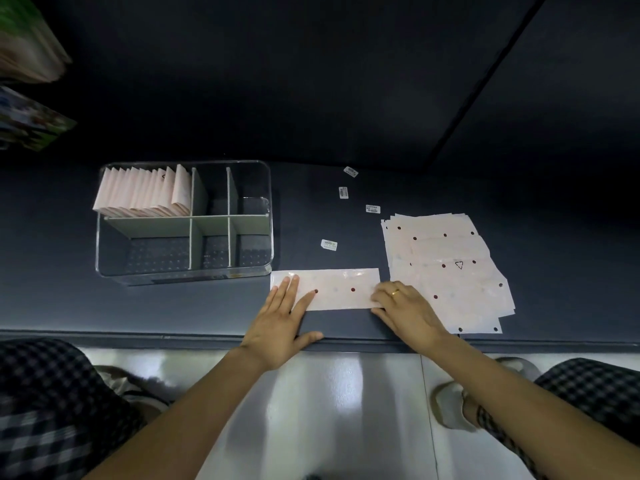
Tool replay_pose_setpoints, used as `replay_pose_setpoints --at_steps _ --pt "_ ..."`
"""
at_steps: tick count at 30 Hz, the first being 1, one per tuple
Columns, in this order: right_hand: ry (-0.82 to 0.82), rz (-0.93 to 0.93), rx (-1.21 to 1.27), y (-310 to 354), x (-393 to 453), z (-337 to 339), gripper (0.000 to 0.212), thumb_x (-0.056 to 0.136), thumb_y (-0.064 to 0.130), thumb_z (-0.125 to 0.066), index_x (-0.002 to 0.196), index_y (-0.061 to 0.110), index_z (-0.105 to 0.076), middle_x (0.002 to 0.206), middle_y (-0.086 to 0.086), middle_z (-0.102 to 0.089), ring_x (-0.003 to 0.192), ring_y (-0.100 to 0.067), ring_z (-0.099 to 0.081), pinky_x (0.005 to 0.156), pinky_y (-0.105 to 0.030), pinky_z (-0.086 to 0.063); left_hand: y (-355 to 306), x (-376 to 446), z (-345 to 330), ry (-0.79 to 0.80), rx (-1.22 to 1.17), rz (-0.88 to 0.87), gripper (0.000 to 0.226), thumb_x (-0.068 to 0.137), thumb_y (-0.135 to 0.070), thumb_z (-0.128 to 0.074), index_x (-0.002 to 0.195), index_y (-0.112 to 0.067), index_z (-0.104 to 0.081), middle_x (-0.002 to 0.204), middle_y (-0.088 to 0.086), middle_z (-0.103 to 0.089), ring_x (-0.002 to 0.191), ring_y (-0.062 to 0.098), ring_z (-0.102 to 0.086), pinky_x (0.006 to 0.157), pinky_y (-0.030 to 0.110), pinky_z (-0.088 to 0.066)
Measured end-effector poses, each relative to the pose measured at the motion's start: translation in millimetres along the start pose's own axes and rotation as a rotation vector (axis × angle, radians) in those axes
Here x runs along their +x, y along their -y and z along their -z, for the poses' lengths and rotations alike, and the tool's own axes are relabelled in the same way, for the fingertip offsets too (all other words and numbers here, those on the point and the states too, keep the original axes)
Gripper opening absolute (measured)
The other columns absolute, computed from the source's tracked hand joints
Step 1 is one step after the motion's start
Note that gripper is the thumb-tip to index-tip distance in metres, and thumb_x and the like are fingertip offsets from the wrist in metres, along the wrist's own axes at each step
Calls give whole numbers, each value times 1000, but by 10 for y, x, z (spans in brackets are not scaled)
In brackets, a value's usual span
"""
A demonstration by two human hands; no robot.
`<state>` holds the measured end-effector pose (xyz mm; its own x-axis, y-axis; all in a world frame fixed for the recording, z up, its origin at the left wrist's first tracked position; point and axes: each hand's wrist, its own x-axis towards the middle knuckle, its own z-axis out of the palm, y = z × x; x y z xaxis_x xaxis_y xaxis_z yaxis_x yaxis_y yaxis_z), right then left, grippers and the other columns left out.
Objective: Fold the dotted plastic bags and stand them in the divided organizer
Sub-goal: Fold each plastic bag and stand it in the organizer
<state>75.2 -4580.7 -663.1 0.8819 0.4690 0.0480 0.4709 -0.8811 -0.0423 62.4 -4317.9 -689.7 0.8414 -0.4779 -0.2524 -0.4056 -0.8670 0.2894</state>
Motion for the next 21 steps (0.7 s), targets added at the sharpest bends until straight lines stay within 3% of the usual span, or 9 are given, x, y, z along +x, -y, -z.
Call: replay_pose_setpoints --at_steps 4,6,7,9,11,14,16,18,21 --pt "70 112 -223 41 58 102 26 48 6 -85 58 13 -62 60 -2 -59 52 -19 -56 48 -22 -45 -119 32 65 -88 -12 58 65 93 -58 -36 147 -24 -24 159 7 1 146 23 9 116 33 13" --pt "74 99 -228 124 63 174 25 47 6 -82 54 13 -59 54 -2 -55 48 -20 -53 45 -23 -43 -223 44 101 -179 -24 24 55 92 -48 -50 138 -19 -44 155 6 -24 144 23 -18 118 34 -8" --pt "67 96 -207 187 52 204 24 47 8 -80 53 13 -58 52 -2 -54 46 -20 -52 44 -23 -42 -284 50 111 -241 -25 -20 49 86 -43 -63 127 -16 -57 145 6 -43 134 24 -39 113 33 -26" --pt "71 77 -154 346 5 264 22 44 11 -76 52 14 -56 49 -1 -53 45 -21 -52 43 -23 -40 -419 66 99 -334 -8 -108 45 59 -35 -87 97 -15 -73 109 3 -70 98 21 -67 87 28 -51" --pt "108 26 -107 516 -94 319 23 36 14 -74 51 16 -56 47 0 -53 42 -20 -52 43 -22 -38 -543 62 64 -359 19 -160 45 43 -32 -93 81 -16 -75 89 -2 -73 80 16 -70 73 23 -55" --pt "202 -61 -61 721 -267 365 27 32 19 -75 50 18 -55 44 0 -54 36 -18 -52 41 -20 -37 -621 3 -27 -327 86 -231 43 41 -26 -92 80 -20 -76 91 -4 -73 81 15 -69 73 23 -54" --pt "251 -135 29 777 -351 395 22 52 24 -72 61 15 -54 57 -1 -61 49 -21 -59 45 -23 -38 -589 -44 -61 -314 113 -242 45 39 -22 -90 82 -24 -76 95 -4 -73 76 16 -67 67 23 -49" --pt "337 -185 282 746 -393 394 14 82 27 -53 80 13 -53 83 0 -63 78 -22 -60 61 -28 -40 -526 -81 -37 -295 57 -204 53 31 -17 -92 81 -26 -77 94 -4 -73 72 15 -67 54 18 -47" --pt "299 -154 545 588 -339 372 24 88 11 -47 108 13 -61 109 3 -60 104 -14 -51 83 -16 -35 -429 -147 38 -267 -144 -99 53 38 -6 -92 86 -22 -78 98 -1 -73 79 13 -70 48 17 -51"
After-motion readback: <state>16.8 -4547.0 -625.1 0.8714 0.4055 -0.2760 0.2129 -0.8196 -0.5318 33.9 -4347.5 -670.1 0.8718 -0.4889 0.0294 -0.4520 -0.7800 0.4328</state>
